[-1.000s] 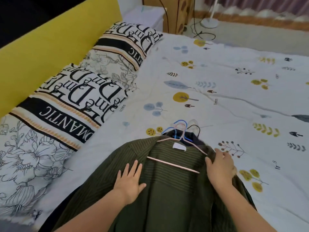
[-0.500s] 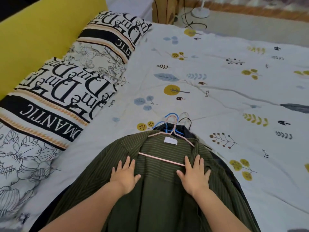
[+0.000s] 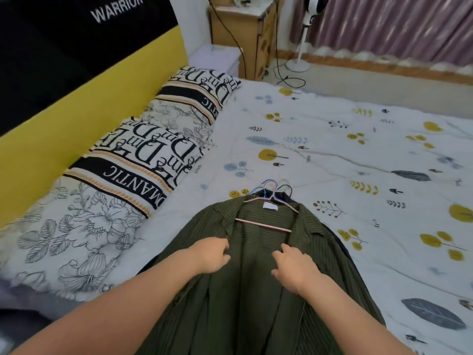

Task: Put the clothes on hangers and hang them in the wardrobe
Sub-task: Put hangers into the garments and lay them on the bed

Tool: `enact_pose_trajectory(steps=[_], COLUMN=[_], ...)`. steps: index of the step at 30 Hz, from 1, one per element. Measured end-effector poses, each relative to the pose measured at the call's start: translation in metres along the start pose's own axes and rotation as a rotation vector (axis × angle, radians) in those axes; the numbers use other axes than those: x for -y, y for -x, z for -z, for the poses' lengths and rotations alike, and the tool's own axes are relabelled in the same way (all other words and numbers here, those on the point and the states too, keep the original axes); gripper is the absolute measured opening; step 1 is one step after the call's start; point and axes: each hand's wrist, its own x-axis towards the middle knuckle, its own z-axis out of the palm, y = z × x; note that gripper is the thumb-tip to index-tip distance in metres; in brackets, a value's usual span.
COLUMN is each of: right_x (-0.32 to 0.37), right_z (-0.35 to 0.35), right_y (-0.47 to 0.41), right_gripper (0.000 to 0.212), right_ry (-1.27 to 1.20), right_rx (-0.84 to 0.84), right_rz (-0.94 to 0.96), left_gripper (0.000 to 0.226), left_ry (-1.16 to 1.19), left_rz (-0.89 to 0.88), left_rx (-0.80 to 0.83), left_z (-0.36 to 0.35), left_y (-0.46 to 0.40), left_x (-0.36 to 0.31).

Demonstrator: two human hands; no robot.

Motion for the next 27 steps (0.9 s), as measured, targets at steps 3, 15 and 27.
enact_pose_trajectory(steps=[3,15,27], right_x=[0.019,0.118,0.238], right_z=[0.002,0.012,0.017], right_y=[0.044,0.186,0.229], right_gripper=[0.041,0.041,0.034], right_ry=[0.029,0.119,0.434], right_rx=[-0.008,0.057,0.068], right_rz=[-0.022,0.116,0.565], left_gripper=[0.041,0.043,0.040], left_ry=[-0.030,-0.066,0.242], left_rz=[-0.022,0.096,0.543], left_rx=[0.028,-0.076,-0.242], left_z=[0.001,-0.043,-0.129], left_y=[0.057,0.274,0.440], left_x=[0.007,0.082,0.119])
